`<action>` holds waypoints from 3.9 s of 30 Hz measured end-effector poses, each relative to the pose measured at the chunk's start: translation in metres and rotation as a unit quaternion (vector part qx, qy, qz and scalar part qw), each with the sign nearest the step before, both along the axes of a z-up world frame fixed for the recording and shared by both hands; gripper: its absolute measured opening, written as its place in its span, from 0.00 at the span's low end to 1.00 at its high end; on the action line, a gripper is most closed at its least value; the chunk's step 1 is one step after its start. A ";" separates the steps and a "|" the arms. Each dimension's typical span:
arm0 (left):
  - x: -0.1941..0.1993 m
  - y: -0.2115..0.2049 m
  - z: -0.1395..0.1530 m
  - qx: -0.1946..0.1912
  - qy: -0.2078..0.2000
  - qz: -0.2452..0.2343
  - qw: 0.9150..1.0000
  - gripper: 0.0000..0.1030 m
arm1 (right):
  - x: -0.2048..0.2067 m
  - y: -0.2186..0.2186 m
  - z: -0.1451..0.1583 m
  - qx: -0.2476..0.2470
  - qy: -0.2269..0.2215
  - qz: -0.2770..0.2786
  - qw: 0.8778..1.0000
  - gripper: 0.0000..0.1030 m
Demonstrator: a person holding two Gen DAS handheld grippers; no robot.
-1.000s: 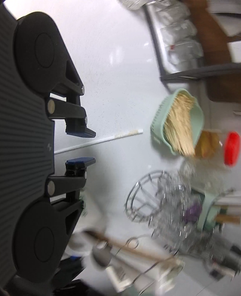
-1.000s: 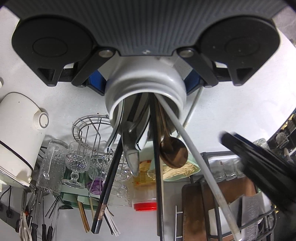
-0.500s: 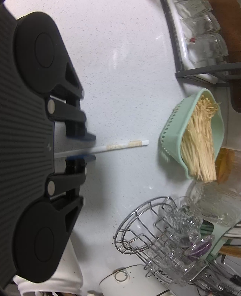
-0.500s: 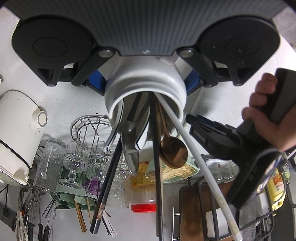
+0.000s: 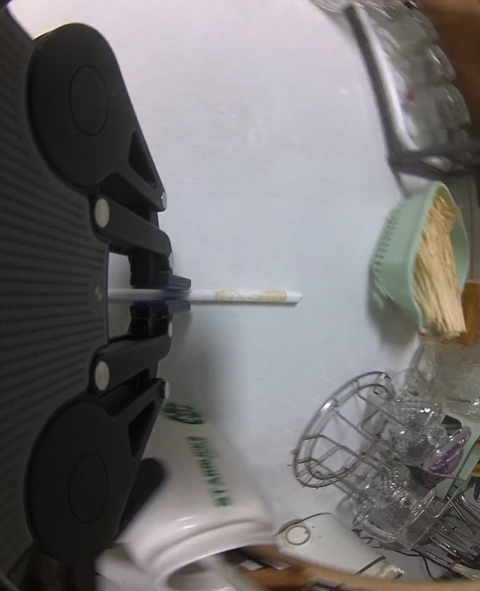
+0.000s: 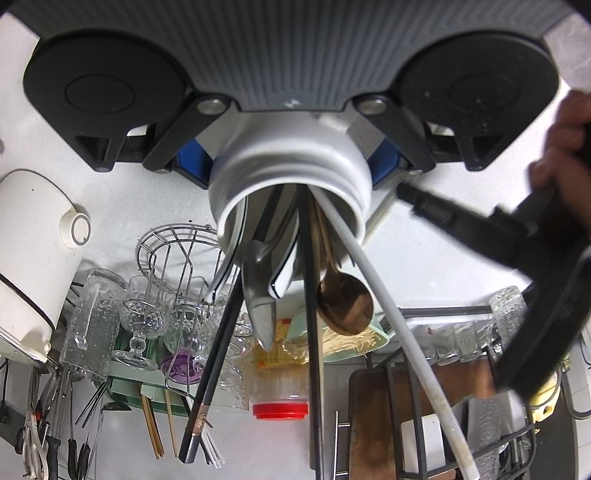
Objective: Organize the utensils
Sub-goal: 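Lift the tan-tipped chopstick and lower it into the white jar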
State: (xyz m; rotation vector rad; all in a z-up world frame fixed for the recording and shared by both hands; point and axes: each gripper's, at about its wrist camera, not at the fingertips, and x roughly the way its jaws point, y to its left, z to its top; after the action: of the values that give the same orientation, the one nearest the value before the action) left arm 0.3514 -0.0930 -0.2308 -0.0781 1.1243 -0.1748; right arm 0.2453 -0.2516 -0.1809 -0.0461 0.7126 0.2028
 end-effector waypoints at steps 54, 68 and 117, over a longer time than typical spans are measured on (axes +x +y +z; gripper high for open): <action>-0.175 0.041 -0.013 -0.087 0.080 0.044 0.992 0.24 | -0.001 0.003 -0.004 0.004 -0.011 0.031 0.999 0.88; -0.167 0.038 0.018 -0.035 0.067 -0.019 0.997 0.05 | 0.002 0.006 0.002 0.000 0.012 0.017 1.000 0.88; -0.077 0.026 0.285 0.030 -0.063 -0.215 0.974 0.04 | -0.006 0.016 -0.002 0.006 -0.001 -0.036 0.999 0.88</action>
State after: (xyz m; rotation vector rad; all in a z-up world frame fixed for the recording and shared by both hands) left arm 0.2747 -0.0665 0.0538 0.2312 1.0066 -0.5251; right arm 0.2394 -0.2353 -0.1829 -0.0093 0.7089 0.1381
